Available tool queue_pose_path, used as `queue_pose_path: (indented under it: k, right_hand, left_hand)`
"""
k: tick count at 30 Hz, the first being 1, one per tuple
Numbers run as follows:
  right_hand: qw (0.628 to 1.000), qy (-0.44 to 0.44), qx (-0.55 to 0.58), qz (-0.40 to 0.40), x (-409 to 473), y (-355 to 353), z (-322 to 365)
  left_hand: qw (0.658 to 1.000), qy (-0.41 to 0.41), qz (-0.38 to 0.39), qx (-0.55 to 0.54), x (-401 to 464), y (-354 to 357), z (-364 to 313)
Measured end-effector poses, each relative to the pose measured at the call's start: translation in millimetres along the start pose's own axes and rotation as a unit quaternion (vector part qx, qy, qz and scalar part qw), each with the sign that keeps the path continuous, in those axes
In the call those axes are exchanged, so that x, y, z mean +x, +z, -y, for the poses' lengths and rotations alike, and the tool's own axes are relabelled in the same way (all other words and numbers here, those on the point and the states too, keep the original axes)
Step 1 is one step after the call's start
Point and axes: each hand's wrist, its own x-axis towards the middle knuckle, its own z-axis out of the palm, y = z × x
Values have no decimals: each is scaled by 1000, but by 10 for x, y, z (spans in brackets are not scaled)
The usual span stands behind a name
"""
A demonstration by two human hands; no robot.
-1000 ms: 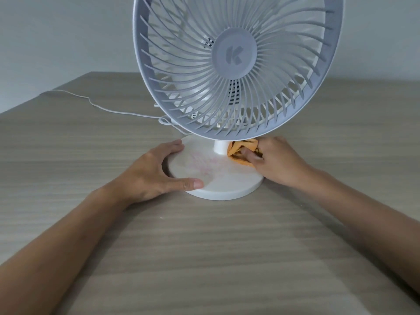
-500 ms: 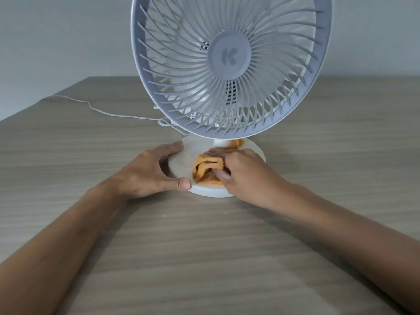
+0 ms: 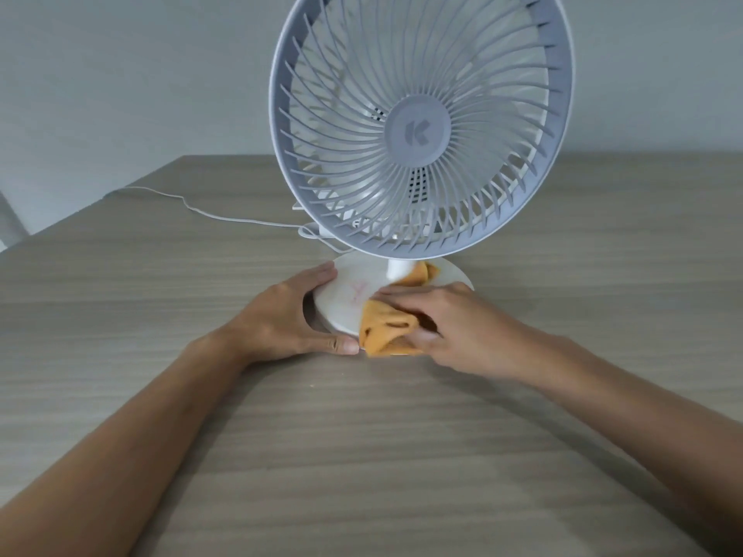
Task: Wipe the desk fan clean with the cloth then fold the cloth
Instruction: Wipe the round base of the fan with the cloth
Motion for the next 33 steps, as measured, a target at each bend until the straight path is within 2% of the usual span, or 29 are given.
queue_pose_path:
  k: [3,10,14,17,18,20,22,25,30,33]
  right_hand:
    - [999,16,35,-17,-181,-49,-51]
    - [998,59,-12,-14,207,142,98]
    - [990,114,-17,-85,498,241,250]
    - [988,139,-16,-67,638,261,280]
    - [989,139,-21,-54,660,255,275]
    - [992,115,-33,-37,661,241,239]
    - [996,73,-35,-25,609,225,187]
    - [999,20,-32,-2,476,176,92]
    - [998,-24,51,26,192,110,-31]
    - [999,-35,41,9,133,126,-65]
  left_hand:
    - [1000,-2,12,5,1,-10,23]
    - [999,-2,41,-6,39,-67,67]
    - [999,7,41,-18,-25,-88,78]
    - [995,-27,21,-99,22,-71,27]
    - [990,-21,46,-135,6,-58,119]
    - [981,-39,46,-186,12,73,507]
    - [980,-12,64,-186,157,63,617]
    - [984,-72,28,-162,135,-78,189]
    - [988,-68,-8,-137,51,-46,34]
    - [996,-38,-45,-72,-32,10,-26]
